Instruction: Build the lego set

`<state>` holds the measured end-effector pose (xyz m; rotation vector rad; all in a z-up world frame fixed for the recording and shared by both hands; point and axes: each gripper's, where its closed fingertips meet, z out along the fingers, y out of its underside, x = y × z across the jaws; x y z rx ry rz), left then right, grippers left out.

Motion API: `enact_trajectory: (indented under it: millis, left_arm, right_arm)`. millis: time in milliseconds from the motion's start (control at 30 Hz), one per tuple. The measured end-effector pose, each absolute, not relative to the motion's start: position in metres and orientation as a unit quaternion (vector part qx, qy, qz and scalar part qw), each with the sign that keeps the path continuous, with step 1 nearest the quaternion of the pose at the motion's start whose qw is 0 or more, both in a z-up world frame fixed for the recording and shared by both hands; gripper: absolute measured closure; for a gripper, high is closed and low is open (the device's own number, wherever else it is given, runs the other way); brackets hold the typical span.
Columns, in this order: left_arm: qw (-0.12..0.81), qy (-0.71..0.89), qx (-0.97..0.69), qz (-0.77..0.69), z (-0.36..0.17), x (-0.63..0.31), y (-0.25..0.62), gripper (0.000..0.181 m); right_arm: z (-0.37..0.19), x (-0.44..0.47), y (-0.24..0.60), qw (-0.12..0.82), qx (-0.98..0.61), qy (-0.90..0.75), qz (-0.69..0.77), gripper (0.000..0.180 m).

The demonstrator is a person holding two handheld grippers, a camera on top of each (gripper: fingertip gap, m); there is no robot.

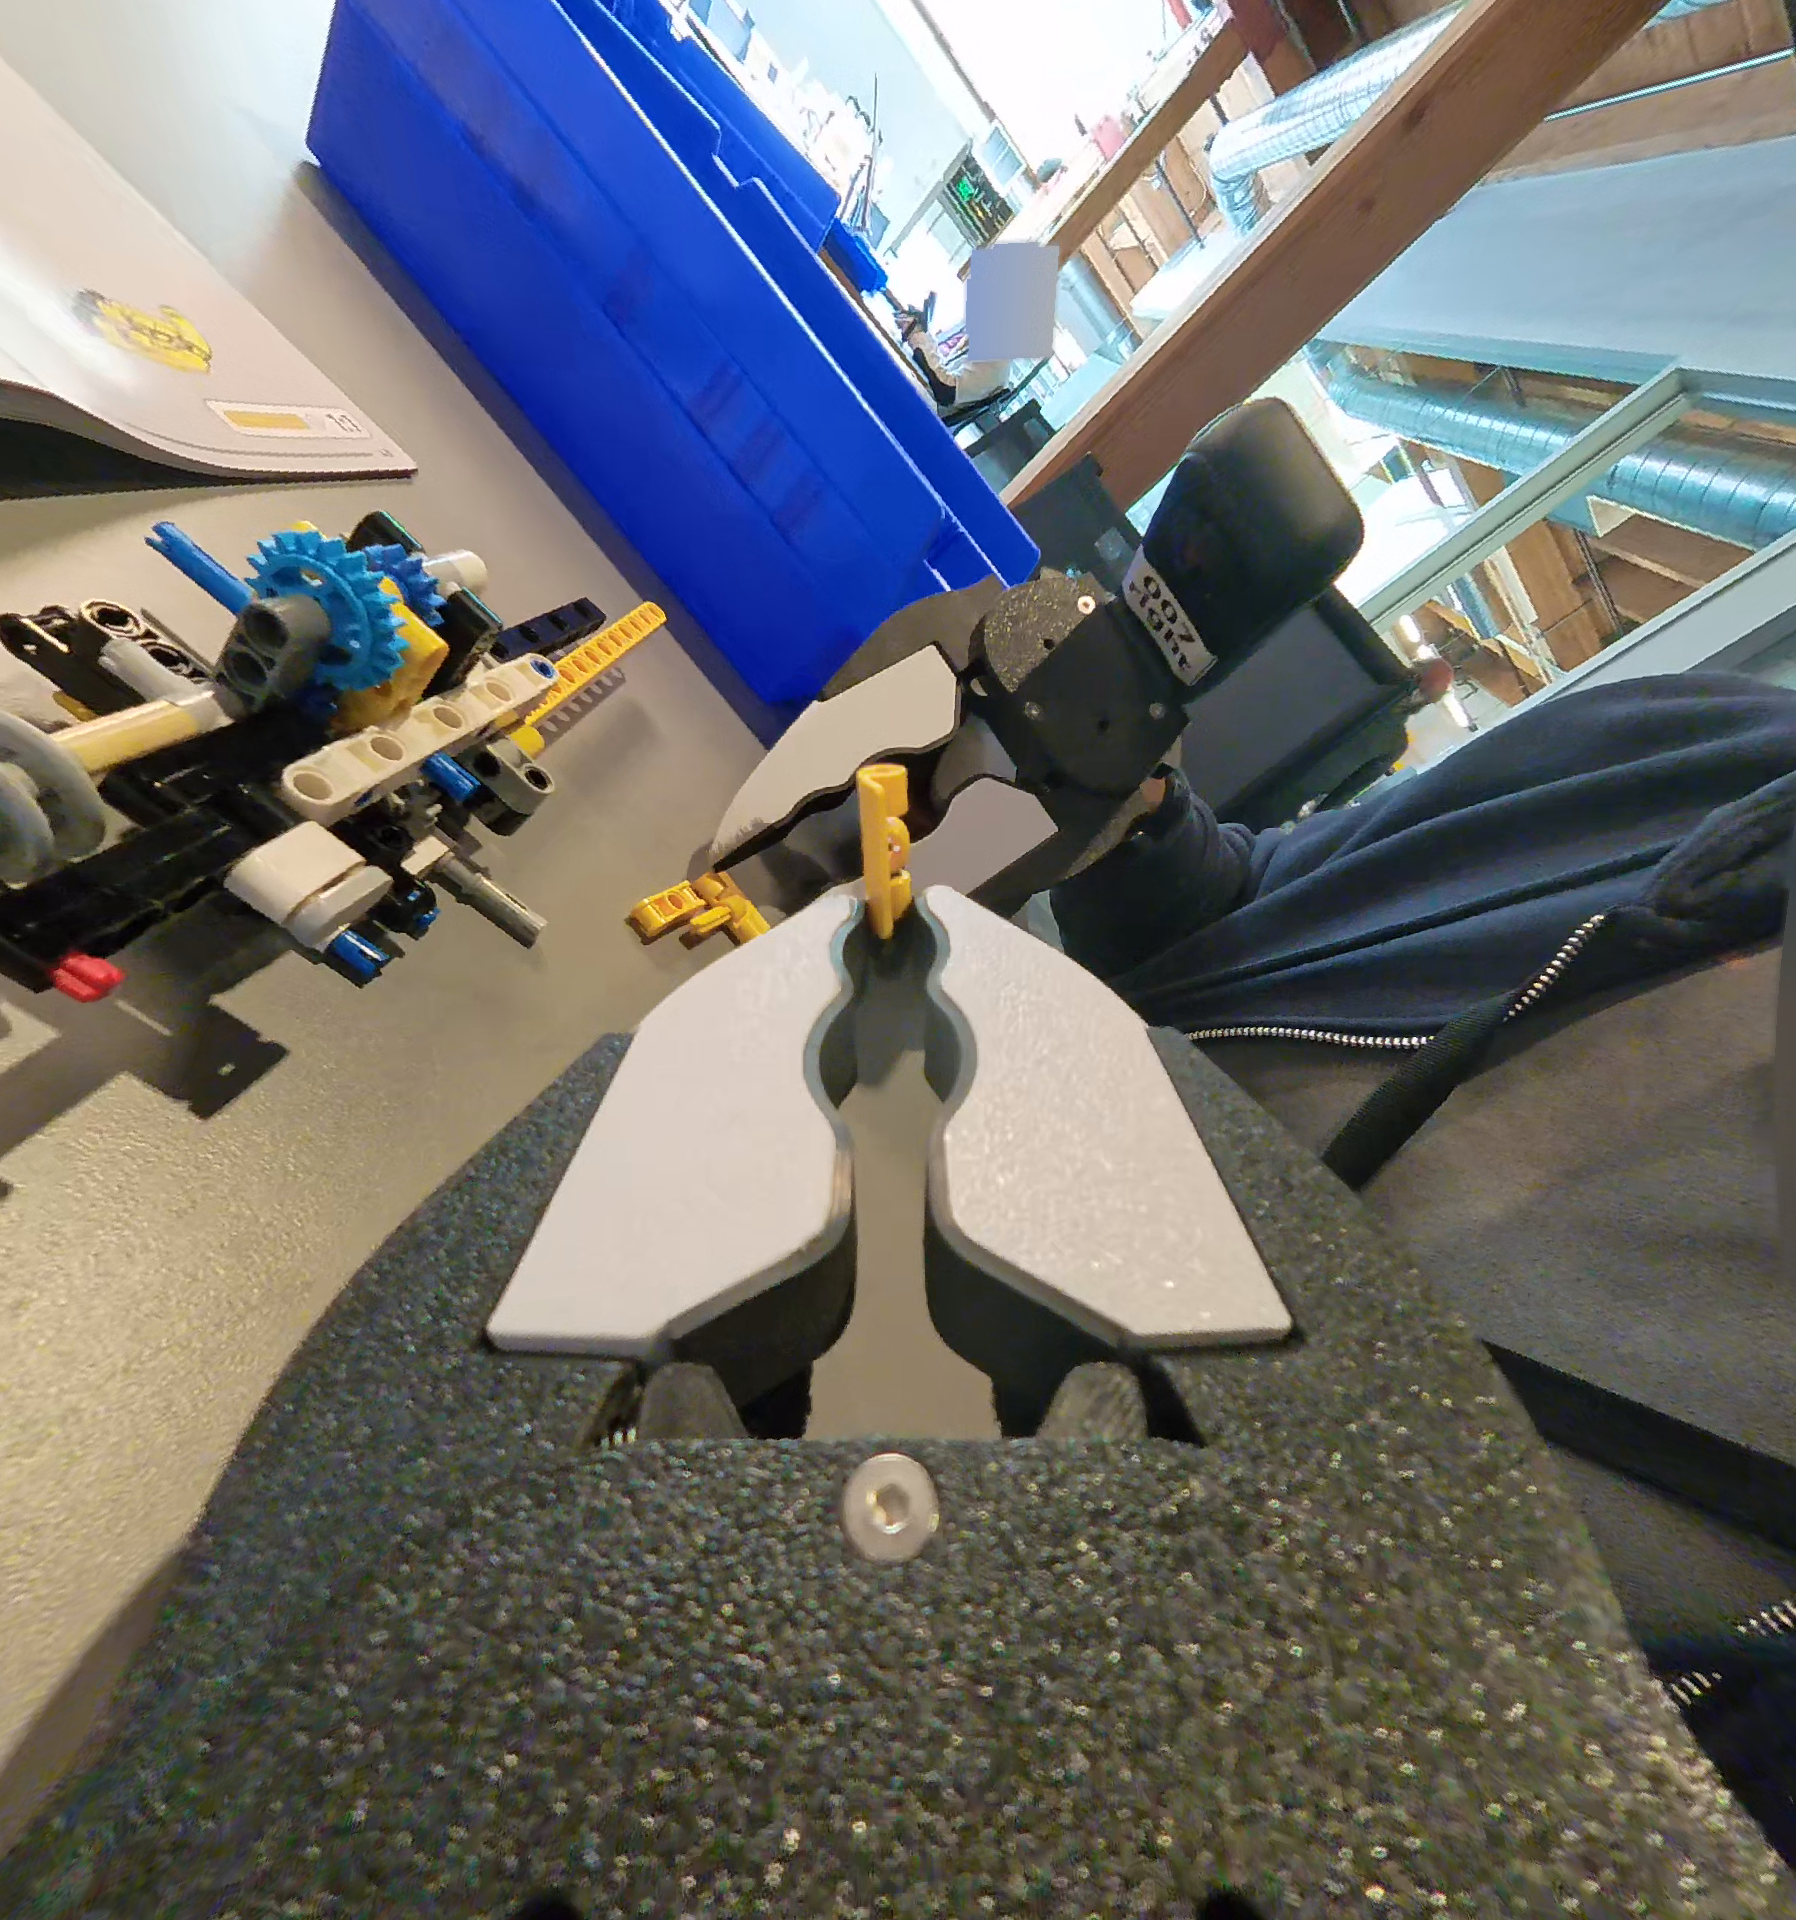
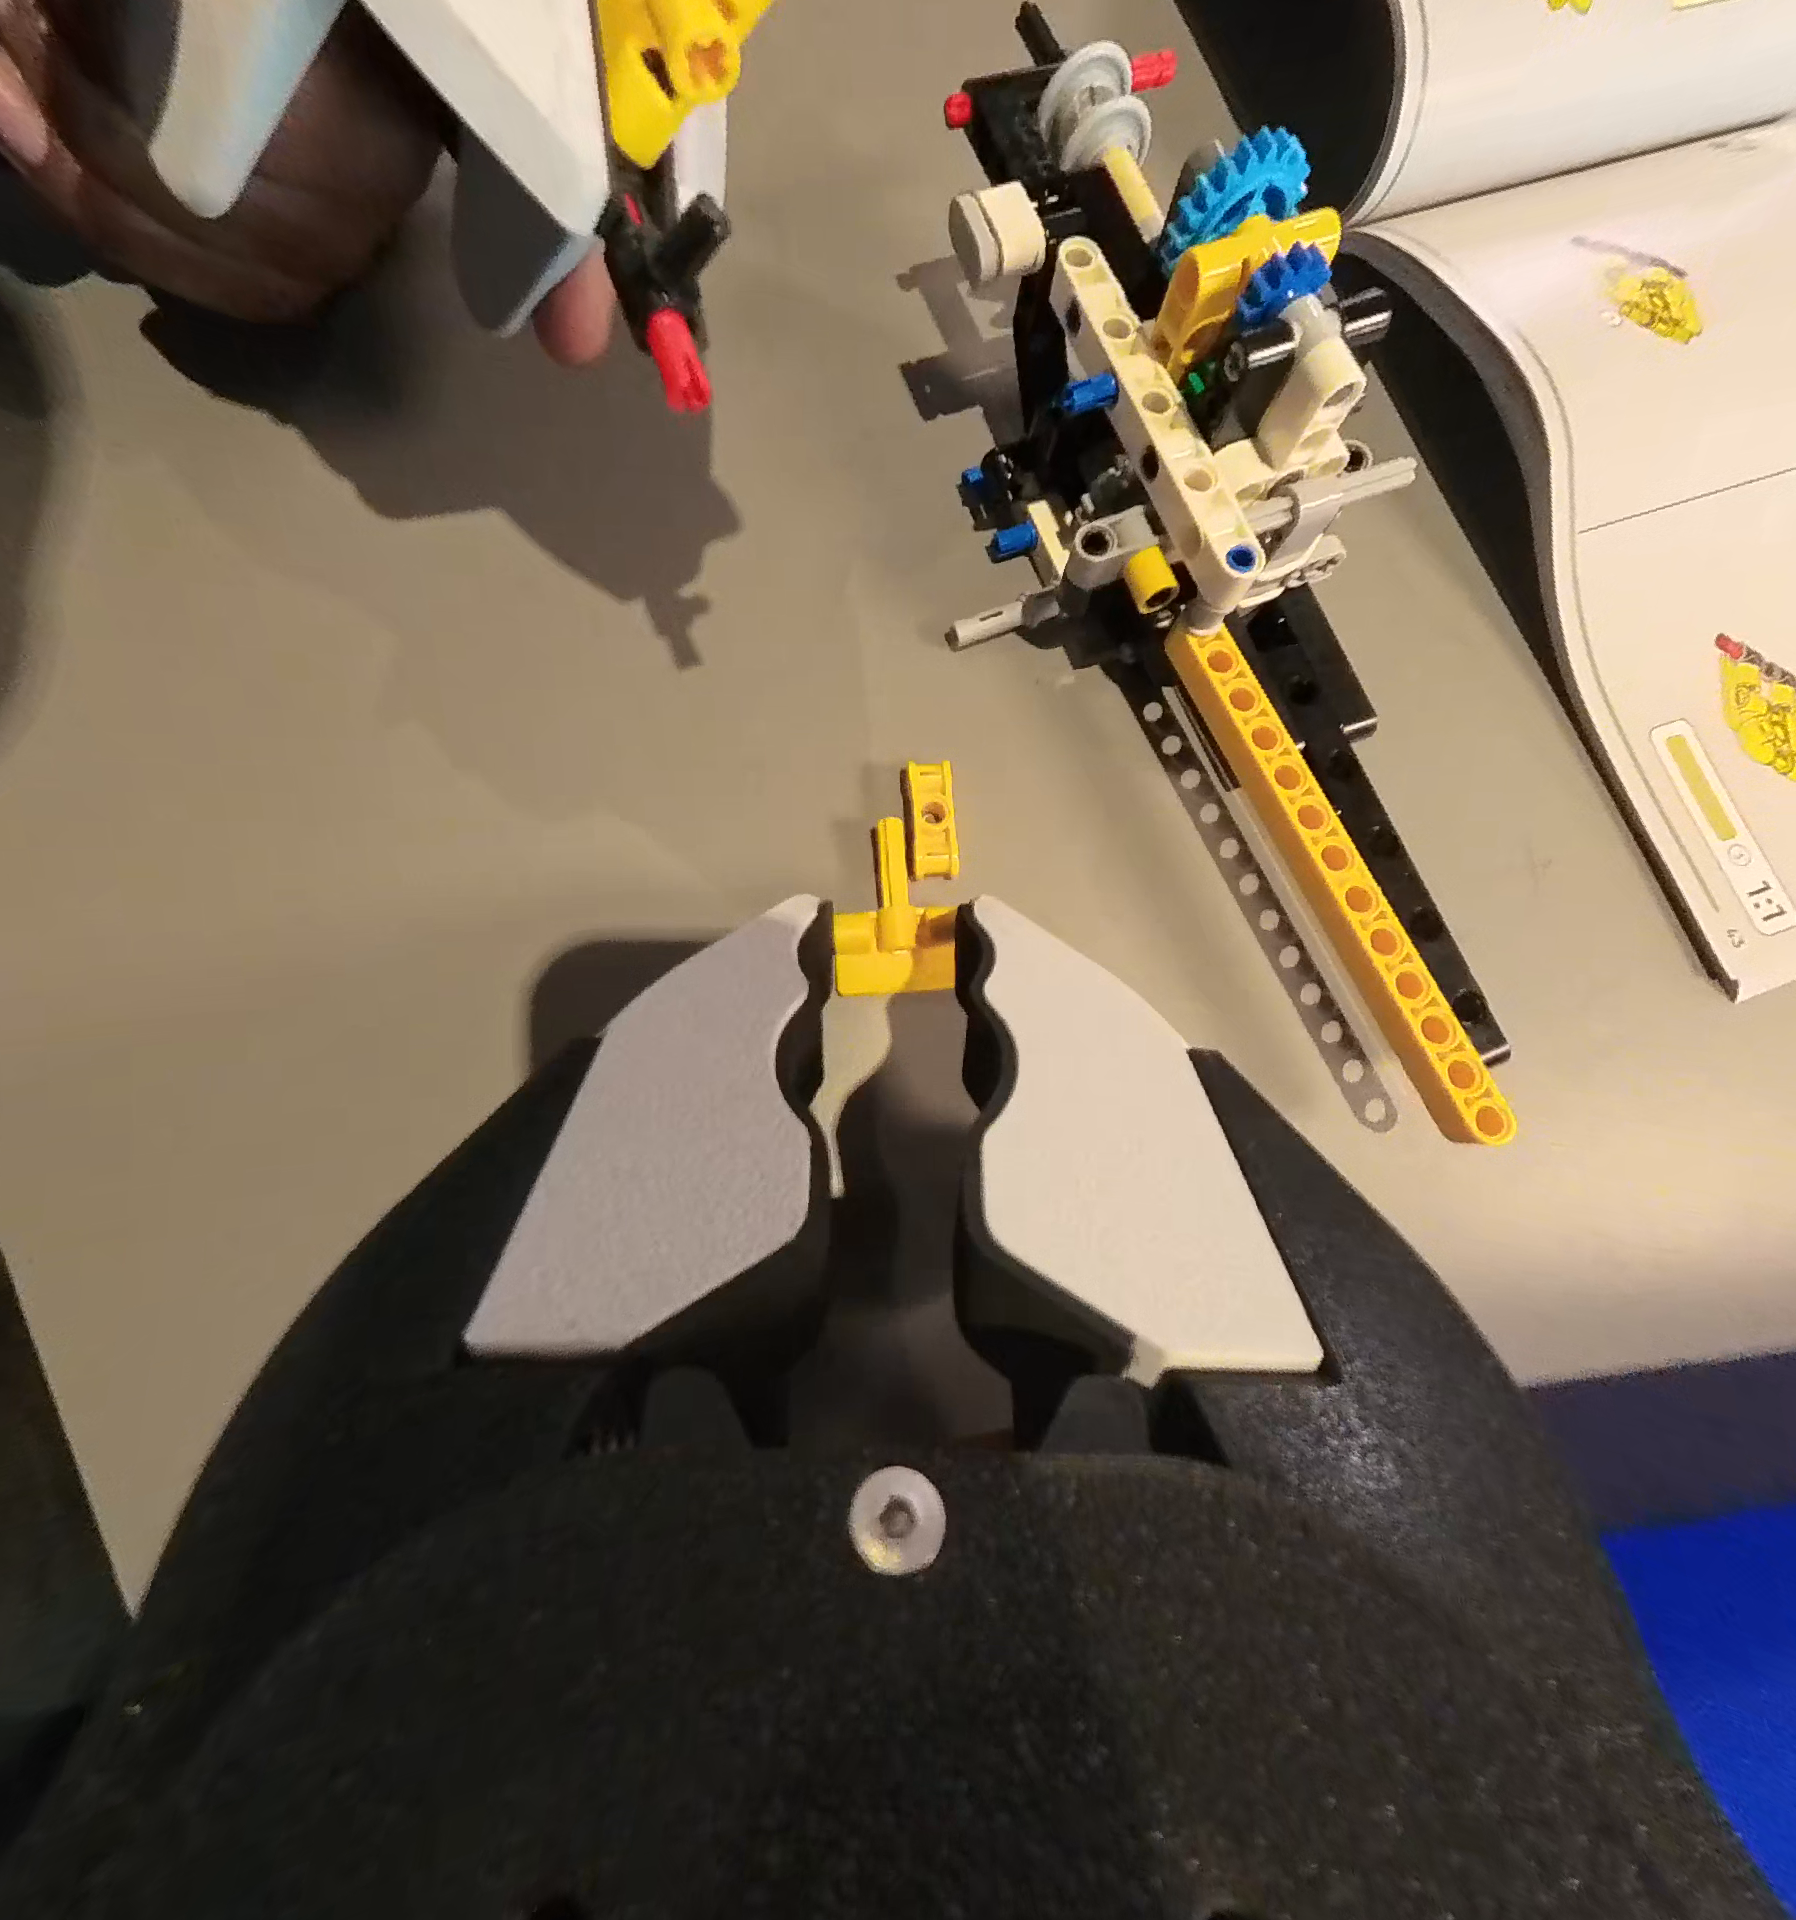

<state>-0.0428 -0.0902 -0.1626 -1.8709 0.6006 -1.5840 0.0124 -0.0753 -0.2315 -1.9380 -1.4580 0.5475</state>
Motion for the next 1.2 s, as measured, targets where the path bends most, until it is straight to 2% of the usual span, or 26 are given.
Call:
enact_trajectory:
  millis: [267,733,1200]
  left_arm:
    - [0.299,0.215,-0.697,-0.615,-0.159,-0.045,-0.090,0.173]
    - [0.300,0.222,-0.705,-0.603,-0.162,-0.042,-0.090,0.173]
    - [0.300,0.227,-0.711,-0.595,-0.165,-0.044,-0.090,0.173]
  right_arm:
    - [-0.232,0.017,-0.085,0.303,-0.728,-0.575,0.219,0.161]
    - [-0.224,0.012,-0.070,0.331,-0.737,-0.545,0.225,0.159]
    - [-0.236,-0.010,-0.068,0.299,-0.725,-0.587,0.201,0.156]
